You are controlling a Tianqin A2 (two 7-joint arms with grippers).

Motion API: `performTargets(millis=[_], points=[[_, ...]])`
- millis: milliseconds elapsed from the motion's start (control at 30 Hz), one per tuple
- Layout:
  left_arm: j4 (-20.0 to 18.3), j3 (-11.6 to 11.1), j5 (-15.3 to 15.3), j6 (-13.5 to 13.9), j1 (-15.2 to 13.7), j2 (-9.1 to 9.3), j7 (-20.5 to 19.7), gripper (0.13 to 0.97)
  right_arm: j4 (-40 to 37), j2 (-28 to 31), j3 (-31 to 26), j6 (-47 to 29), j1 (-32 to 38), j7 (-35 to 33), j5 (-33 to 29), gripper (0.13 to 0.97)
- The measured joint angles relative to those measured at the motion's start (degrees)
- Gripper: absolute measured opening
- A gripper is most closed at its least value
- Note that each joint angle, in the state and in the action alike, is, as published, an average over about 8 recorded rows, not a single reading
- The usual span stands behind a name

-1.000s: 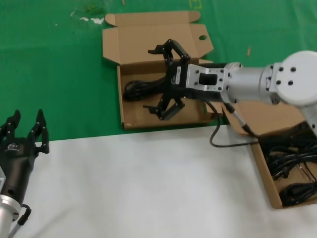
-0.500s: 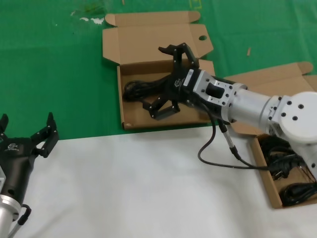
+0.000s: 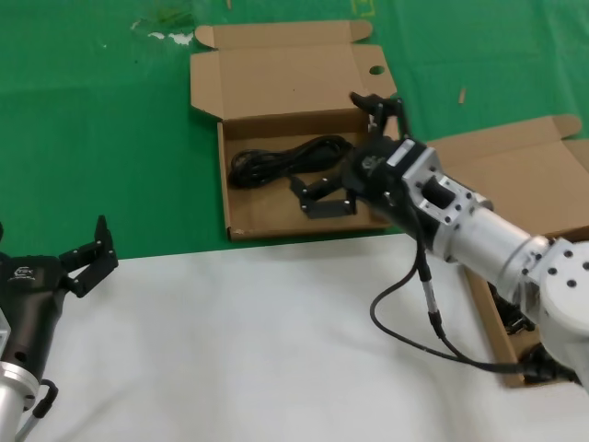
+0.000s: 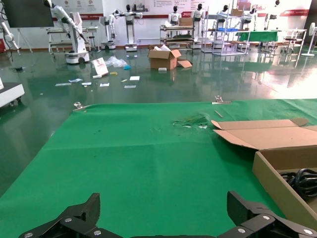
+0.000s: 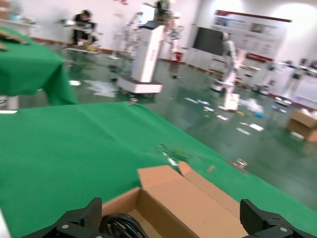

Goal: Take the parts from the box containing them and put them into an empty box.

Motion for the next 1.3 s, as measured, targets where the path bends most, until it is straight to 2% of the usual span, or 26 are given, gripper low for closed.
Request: performTargets(millis=[133,433,967,1300], points=[[0.00,0.00,0.00,0.00,0.00,0.00,0.00,0.897,1.73,-0.38,2.09,2.94,-3.40,0.49,1.41,0.966],[0.00,0.00,0.00,0.00,0.00,0.00,0.00,0.959,5.62,-1.22,6.77,9.53,-11.00,1.57,4.57,0.966],[0.00,0.00,-0.01,0.00,0.00,0.00,0.00,0.966,12.27,-2.67,14.78,20.80,-24.11,3.45,9.98,0.966],[0.00,0.00,-0.01,0.00,0.00,0.00,0.00,0.966,13.08,-2.85,15.76,22.18,-25.64,3.68,10.64,0.966]])
